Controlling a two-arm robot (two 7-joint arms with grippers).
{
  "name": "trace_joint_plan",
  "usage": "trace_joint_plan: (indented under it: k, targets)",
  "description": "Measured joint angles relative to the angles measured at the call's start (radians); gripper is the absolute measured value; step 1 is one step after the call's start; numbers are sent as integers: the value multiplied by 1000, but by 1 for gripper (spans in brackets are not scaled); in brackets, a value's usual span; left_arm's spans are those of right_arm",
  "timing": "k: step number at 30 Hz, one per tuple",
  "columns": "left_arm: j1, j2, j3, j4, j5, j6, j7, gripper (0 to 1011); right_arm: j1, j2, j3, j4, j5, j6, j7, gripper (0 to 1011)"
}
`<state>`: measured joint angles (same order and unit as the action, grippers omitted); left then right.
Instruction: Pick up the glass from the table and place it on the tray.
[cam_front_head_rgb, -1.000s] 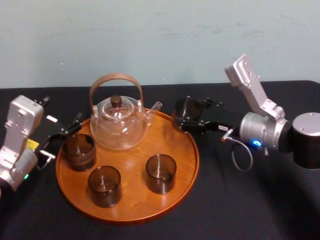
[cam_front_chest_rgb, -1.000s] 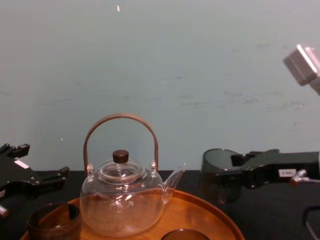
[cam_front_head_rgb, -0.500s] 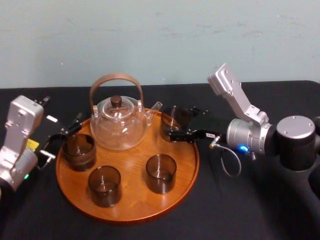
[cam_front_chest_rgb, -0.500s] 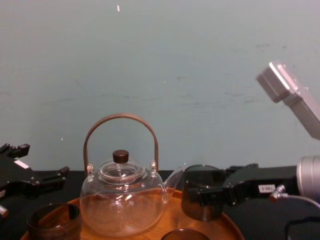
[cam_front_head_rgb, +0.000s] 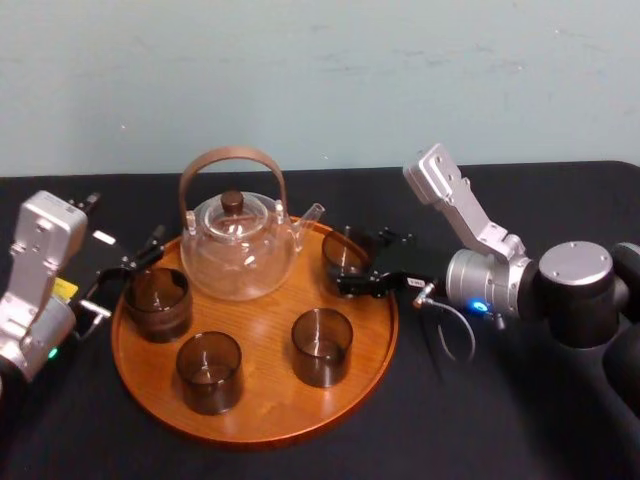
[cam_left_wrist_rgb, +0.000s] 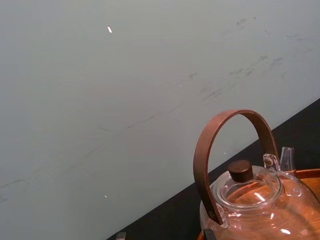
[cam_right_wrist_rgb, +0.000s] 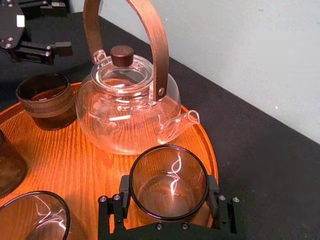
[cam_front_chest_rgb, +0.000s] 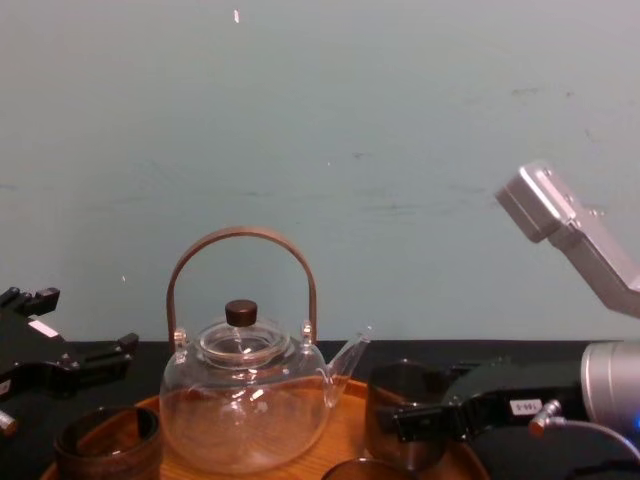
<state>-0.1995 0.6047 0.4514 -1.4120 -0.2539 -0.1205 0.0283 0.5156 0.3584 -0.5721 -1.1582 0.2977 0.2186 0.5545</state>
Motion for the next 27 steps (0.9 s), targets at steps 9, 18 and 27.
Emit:
trace_joint_plan:
  k: [9, 18, 27]
  targets:
    - [0, 0, 0, 0, 0, 0, 0, 1002, 4, -10, -3, 24, -4, -4, 10, 900]
    - [0, 0, 0, 0, 0, 0, 0, 1001, 2, -13, -3, 27, -14, -3, 5, 900]
    - [0, 0, 0, 0, 0, 0, 0, 1001, 1, -13, -3, 27, -14, -2, 6, 903]
